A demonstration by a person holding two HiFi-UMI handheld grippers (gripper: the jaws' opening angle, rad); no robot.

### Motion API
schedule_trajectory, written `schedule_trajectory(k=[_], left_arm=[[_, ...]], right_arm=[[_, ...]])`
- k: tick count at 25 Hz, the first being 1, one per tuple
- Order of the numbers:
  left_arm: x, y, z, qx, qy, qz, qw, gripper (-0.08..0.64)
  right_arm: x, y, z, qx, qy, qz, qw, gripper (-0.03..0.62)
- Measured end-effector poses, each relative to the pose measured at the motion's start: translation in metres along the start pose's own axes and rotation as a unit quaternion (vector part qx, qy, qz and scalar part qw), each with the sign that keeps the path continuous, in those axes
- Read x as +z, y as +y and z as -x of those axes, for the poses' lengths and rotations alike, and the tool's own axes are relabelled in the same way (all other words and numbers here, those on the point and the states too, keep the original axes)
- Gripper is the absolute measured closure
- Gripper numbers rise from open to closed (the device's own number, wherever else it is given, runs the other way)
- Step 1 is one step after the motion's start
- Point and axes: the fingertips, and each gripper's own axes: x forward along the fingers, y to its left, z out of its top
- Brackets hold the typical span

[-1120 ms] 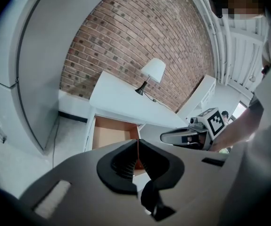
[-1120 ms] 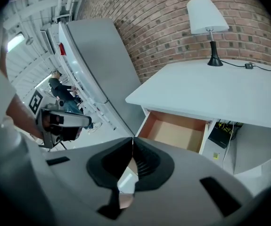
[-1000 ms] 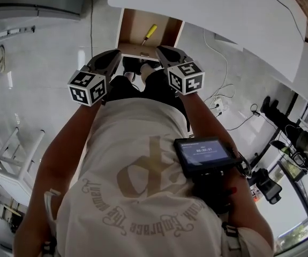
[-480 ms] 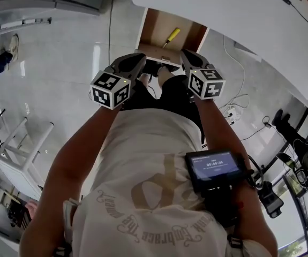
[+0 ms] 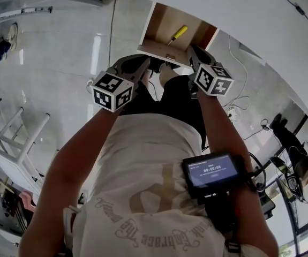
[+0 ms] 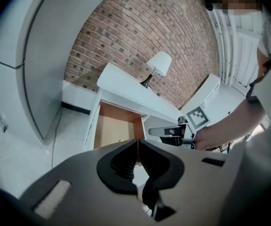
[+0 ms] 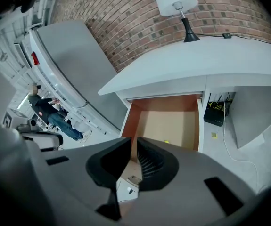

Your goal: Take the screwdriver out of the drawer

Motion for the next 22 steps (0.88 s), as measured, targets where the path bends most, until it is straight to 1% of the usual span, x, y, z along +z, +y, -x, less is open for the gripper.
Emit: schedule_trajectory(k=[5,9,10,12,17,22], left_arm=[[-0.014,0.020,-0.006,0.008,0.003,0.013,0.9999,0.546],[-0.020,0.026,-0.010,0.005,0.007,0.011,0.9999,0.546],[-0.020,0.026,-0.012,0.004,0.007,0.010,0.9999,0.546],[-0.021,0.027,-0.013,0.004,0.007,0.009,0.9999,0.546],[-0.025,0.033,-0.020,0.009,0.003,0.016,0.9998,0.546],[-0.039,0.035,-0.026,0.011,0.006,0.021,0.9997,0.546]], right_arm=[[-0.009,-0.008,-0.029,-0.006,0.021,-0.002,1.000,0.583],[-0.016,-0.013,-0.048,-0.012,0.033,-0.012,0.999,0.581],[-0.017,-0.016,-0.051,-0.014,0.035,-0.016,0.999,0.577],[-0.021,-0.018,-0.058,-0.016,0.041,-0.023,0.999,0.508],[-0.028,-0.027,-0.074,-0.022,0.055,-0.024,0.998,0.506],[-0.039,-0.042,-0.090,-0.031,0.060,-0.036,0.997,0.501]])
